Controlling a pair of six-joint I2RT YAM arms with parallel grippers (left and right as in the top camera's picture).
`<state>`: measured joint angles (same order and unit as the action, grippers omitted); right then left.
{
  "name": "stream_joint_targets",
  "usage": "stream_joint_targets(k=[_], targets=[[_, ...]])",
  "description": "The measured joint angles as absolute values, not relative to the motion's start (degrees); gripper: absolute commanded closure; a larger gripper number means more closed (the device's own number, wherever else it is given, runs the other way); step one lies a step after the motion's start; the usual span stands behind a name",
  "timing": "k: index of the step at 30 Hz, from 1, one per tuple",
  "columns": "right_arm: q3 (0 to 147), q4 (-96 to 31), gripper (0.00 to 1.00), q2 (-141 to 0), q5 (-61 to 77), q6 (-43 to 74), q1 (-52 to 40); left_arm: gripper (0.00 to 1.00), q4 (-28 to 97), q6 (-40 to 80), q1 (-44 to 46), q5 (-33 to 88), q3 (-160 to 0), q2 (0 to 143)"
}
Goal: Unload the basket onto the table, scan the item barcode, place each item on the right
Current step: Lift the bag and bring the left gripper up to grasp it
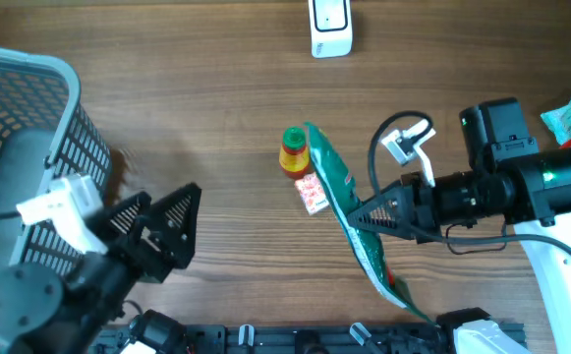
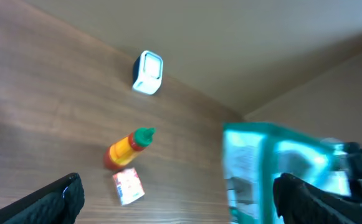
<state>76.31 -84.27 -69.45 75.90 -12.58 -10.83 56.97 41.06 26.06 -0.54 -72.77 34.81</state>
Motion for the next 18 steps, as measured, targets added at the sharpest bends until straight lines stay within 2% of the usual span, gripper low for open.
stream_joint_targets(k=[4,8,15,18], targets=[[76.31,-82.70,0.96,-69.45,81.01,-1.17,-10.83,0.00,52.10,44.84,25.85,-1.02,-63.18,34.79],[76.23,-74.06,0.96,-69.45,86.41,9.43,-10.83,0.00,38.65,49.34,25.85,0.03,-54.39,35.03],[76.18,-55.64,0.96,-69.43,89.34,28.88,-10.79,0.00,23.00,53.93,25.85,5.10,-48.49,35.03],[76.18,-53.56,0.96,-69.43,89.34,33.45,-10.79,0.00,12.93,56.12,25.85,7.20,-44.36,34.92]])
